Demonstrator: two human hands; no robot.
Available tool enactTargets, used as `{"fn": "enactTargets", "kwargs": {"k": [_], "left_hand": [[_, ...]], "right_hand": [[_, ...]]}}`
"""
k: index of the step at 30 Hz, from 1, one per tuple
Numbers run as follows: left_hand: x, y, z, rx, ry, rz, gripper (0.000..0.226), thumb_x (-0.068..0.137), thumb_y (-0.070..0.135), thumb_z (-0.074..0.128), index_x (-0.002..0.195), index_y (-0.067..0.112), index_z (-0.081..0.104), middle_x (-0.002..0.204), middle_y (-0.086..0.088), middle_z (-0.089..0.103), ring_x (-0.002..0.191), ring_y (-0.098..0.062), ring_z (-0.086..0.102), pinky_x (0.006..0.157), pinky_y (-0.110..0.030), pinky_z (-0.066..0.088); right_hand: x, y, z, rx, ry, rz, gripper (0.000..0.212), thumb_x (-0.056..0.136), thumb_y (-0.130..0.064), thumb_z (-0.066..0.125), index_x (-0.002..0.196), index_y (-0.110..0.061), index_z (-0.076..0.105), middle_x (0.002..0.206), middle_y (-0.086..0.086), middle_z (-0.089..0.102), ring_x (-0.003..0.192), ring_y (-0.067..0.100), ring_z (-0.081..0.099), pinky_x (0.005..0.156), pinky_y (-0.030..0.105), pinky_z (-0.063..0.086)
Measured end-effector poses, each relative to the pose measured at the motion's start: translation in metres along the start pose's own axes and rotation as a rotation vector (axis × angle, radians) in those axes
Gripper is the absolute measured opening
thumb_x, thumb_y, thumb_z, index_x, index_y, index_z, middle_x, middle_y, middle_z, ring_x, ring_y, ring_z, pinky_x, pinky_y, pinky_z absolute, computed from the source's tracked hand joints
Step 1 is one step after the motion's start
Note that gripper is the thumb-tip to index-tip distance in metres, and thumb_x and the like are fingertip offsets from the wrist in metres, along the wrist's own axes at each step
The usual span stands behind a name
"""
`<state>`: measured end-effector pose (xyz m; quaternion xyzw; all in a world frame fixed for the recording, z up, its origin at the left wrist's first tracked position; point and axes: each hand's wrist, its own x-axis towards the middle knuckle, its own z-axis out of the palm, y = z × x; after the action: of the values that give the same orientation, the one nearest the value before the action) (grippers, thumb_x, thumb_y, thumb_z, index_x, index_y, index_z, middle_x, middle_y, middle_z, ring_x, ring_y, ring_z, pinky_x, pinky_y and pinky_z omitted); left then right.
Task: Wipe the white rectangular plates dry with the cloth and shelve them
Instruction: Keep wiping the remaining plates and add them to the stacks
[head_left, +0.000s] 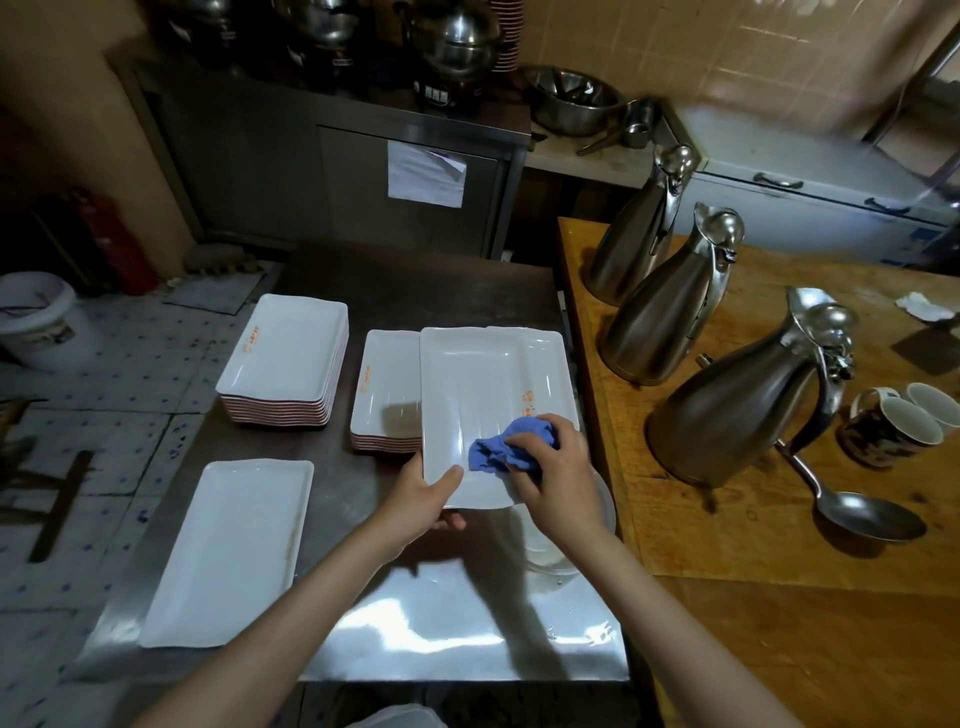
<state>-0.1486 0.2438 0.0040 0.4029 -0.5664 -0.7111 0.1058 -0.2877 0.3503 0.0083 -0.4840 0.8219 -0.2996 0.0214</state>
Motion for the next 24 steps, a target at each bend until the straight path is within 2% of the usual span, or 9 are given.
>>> {"fn": "enactTargets", "kwargs": {"k": [5,9,11,15,18,19,22,24], "left_hand": [[-0.009,-0.002,-0.012,0.08,0.0,0.07,0.029,0.098,0.011,0.045,0.127,0.011,0.045,0.106,-0.012,0.06,0.051,-0.013,0.055,0.042,-0.016,0.042],[-0.015,-0.006,-0.021,0.086,0.005,0.075,0.022,0.098,0.011,0.045,0.12,0.015,0.046,0.096,-0.005,0.06,0.05,-0.012,0.053,0.041,-0.014,0.04],[-0.016,-0.011,-0.026,0.081,0.003,0.056,0.021,0.099,0.013,0.046,0.119,0.018,0.045,0.095,-0.002,0.06,0.05,-0.011,0.054,0.042,-0.014,0.042],[-0.017,-0.022,-0.042,0.034,0.032,-0.011,0.024,0.098,0.017,0.049,0.12,0.023,0.044,0.1,0.007,0.06,0.071,-0.013,0.061,0.05,-0.021,0.052],[-0.019,-0.03,-0.057,0.047,0.098,-0.024,0.026,0.097,0.018,0.052,0.121,0.023,0.044,0.104,0.006,0.059,0.085,-0.014,0.061,0.055,-0.023,0.054],[-0.02,-0.035,-0.064,0.05,0.13,-0.022,0.026,0.097,0.019,0.052,0.121,0.023,0.045,0.107,0.005,0.06,0.089,-0.015,0.061,0.061,-0.025,0.055],[-0.023,-0.05,-0.084,0.122,0.256,-0.039,0.026,0.095,0.027,0.054,0.121,0.029,0.05,0.117,0.005,0.061,0.106,-0.018,0.059,0.093,-0.036,0.05],[-0.028,-0.061,-0.097,0.122,0.289,-0.077,0.029,0.094,0.03,0.055,0.123,0.03,0.051,0.12,0.004,0.062,0.109,-0.02,0.058,0.099,-0.041,0.047]], "right_hand": [[0.012,-0.004,0.012,-0.065,-0.018,-0.003,0.031,0.078,-0.013,0.074,0.109,-0.014,0.068,0.126,0.014,0.053,0.11,0.032,0.05,0.088,0.028,0.036],[0.026,-0.008,0.025,-0.015,-0.082,0.064,0.033,0.083,-0.013,0.068,0.116,-0.016,0.063,0.133,0.012,0.045,0.119,0.029,0.044,0.098,0.026,0.035],[0.032,-0.012,0.03,0.038,-0.1,0.099,0.032,0.086,-0.013,0.065,0.117,-0.018,0.06,0.131,0.009,0.042,0.118,0.024,0.044,0.097,0.023,0.036],[0.04,-0.027,0.04,0.098,-0.095,0.128,0.037,0.089,-0.014,0.06,0.124,-0.024,0.05,0.124,0.008,0.047,0.112,0.023,0.048,0.092,0.028,0.042],[0.041,-0.041,0.044,0.162,-0.095,0.118,0.043,0.089,-0.017,0.063,0.128,-0.019,0.045,0.124,0.008,0.051,0.112,0.021,0.049,0.093,0.027,0.041],[0.04,-0.045,0.046,0.19,-0.094,0.103,0.043,0.088,-0.019,0.064,0.127,-0.017,0.045,0.123,0.007,0.052,0.111,0.021,0.051,0.092,0.026,0.041],[0.038,-0.057,0.054,0.29,-0.104,0.079,0.047,0.084,-0.022,0.069,0.125,-0.016,0.047,0.12,0.004,0.055,0.105,0.018,0.053,0.086,0.024,0.043],[0.037,-0.063,0.061,0.342,-0.117,0.074,0.049,0.082,-0.022,0.071,0.124,-0.019,0.047,0.117,0.003,0.056,0.101,0.017,0.053,0.084,0.026,0.046]]}}
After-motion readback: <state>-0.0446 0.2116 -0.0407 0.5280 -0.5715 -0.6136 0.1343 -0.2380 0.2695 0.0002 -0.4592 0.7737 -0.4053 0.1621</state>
